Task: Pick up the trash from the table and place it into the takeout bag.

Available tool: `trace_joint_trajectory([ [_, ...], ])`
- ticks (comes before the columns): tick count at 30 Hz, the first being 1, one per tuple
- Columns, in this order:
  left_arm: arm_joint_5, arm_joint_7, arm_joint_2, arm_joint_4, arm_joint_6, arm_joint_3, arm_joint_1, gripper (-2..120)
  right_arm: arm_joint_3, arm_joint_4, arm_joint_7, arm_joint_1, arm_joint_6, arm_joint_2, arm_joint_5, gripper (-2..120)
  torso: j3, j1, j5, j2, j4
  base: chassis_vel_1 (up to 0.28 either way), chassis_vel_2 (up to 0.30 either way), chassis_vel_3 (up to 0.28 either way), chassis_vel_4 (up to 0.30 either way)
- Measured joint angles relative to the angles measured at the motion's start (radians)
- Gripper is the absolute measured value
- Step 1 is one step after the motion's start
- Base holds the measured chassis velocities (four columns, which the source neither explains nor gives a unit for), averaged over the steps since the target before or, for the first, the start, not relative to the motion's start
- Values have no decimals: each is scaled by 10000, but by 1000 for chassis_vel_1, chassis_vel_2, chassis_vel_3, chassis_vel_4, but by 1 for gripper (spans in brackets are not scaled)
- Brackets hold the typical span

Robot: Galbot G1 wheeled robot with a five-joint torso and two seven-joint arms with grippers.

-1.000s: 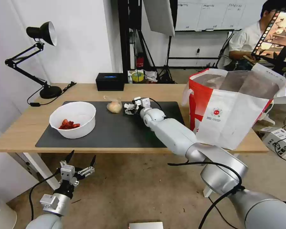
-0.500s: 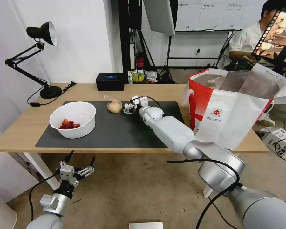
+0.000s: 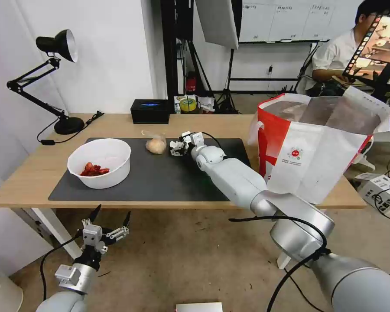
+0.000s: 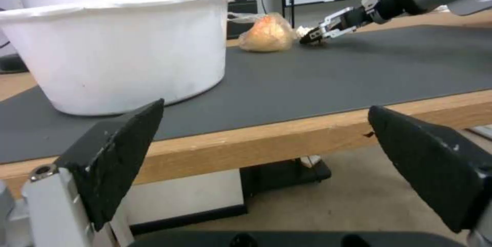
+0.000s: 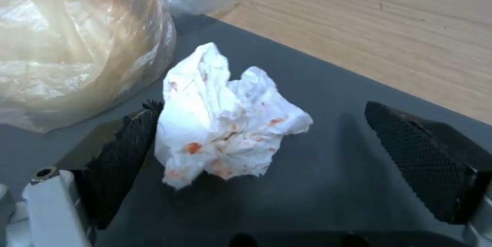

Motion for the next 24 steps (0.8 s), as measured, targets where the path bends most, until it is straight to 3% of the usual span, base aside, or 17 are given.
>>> trace_joint_trajectory([
  [3,-2,0,11,-5,-2,-1,6,100,-5,-7,-66,1,1,0,0,100,0,0,0,0,0,0,0,0,0],
  [6,-7,0,19,-15,-5,-2,12,100,-8,-22,-137,8,1,1,4,92,0,0,0,0,0,0,0,0,0],
  [24,-9,0,14,-20,-44,30,25,100,60,-50,-226,-115,-6,0,58,25,-2,-1,0,1,1,0,0,0,0],
])
